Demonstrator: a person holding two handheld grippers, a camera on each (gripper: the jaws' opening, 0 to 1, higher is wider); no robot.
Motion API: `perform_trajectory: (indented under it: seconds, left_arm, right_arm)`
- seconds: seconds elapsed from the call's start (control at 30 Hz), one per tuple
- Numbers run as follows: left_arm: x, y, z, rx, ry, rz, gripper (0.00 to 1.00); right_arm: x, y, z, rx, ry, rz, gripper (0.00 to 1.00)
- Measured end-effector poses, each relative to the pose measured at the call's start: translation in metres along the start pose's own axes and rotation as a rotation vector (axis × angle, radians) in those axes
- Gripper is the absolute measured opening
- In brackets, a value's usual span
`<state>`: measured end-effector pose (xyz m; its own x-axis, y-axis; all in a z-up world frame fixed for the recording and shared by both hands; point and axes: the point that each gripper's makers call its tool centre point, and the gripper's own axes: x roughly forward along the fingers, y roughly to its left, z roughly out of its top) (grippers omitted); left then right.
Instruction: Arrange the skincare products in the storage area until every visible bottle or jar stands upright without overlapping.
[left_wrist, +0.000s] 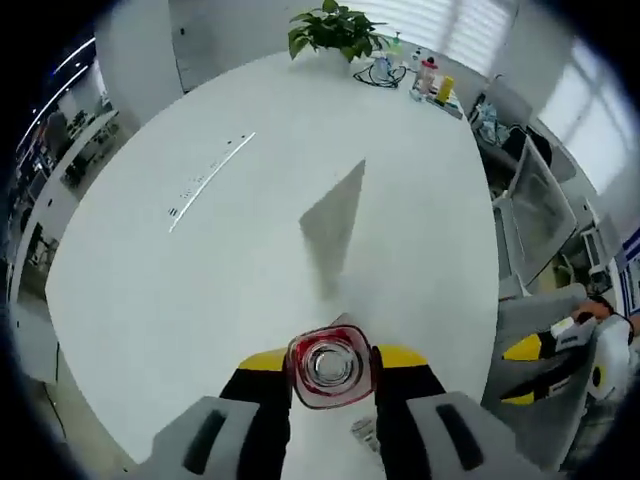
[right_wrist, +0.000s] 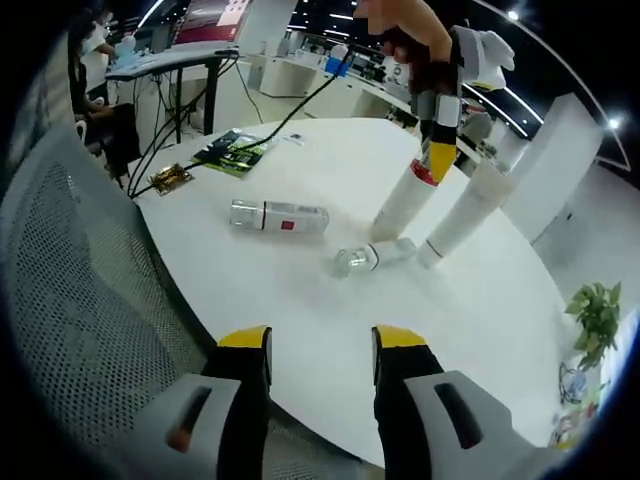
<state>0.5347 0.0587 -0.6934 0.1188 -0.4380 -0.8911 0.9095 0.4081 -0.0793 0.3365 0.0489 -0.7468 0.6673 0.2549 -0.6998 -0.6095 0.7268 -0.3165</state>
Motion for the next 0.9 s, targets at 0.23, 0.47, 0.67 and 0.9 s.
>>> perform_trajectory:
  seconds: [0.23,0.47,0.67,0.9]
  left_arm:
    - [-0.001,0.012,0.003,0.342,0.056,-0.020,0.31]
    - [0.012,0.034,0.023,0.556,0.094,-0.066,0.31]
    - [0.019,0.036,0.035,0.578,0.081,-0.076,0.31]
    - [0.022,0.027,0.040,0.641,0.068,-0.119,0.31]
  right_arm:
    - [0.000,0.001,-0.002,-0.001,0.008,0.004,0.38]
    - [0.001,0.000,-0.003,0.005,0.014,0.001,0.38]
    - [0.001,-0.002,-0.004,0.011,0.020,-0.003,0.38]
    - [0.001,-0.001,-0.005,0.011,0.028,0.002,0.38]
